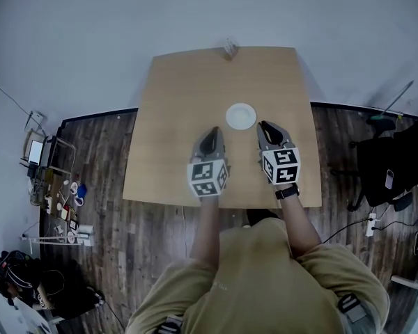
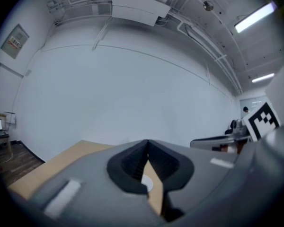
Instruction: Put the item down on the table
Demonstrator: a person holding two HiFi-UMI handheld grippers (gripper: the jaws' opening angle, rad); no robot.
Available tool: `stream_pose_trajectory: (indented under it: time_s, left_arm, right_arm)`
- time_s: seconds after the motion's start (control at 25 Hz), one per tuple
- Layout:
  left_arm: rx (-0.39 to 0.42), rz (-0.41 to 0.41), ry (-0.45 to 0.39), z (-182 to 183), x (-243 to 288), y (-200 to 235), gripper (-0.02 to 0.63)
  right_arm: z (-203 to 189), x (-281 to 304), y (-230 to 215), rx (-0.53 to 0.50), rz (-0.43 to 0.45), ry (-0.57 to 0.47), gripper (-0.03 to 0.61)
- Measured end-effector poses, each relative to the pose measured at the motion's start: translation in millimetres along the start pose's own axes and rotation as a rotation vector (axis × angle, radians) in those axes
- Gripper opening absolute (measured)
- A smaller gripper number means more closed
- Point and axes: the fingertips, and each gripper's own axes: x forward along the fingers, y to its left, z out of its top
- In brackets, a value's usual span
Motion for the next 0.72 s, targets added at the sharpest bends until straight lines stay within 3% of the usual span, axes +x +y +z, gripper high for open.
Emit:
stream_pose_trajectory:
  time_s: [0.36,0.72]
  left_arm:
    - [0.058,-0.001,-0.076,45,-28,4,0.002]
    - [0.067,-0.009,-0.076,44,-43,8,0.002]
  right_arm:
    - [53,-30,12,-0.036,-0.024,-0.117,0.008]
    - [61,-51,14,-0.072,-0.075,-0.130,0.006]
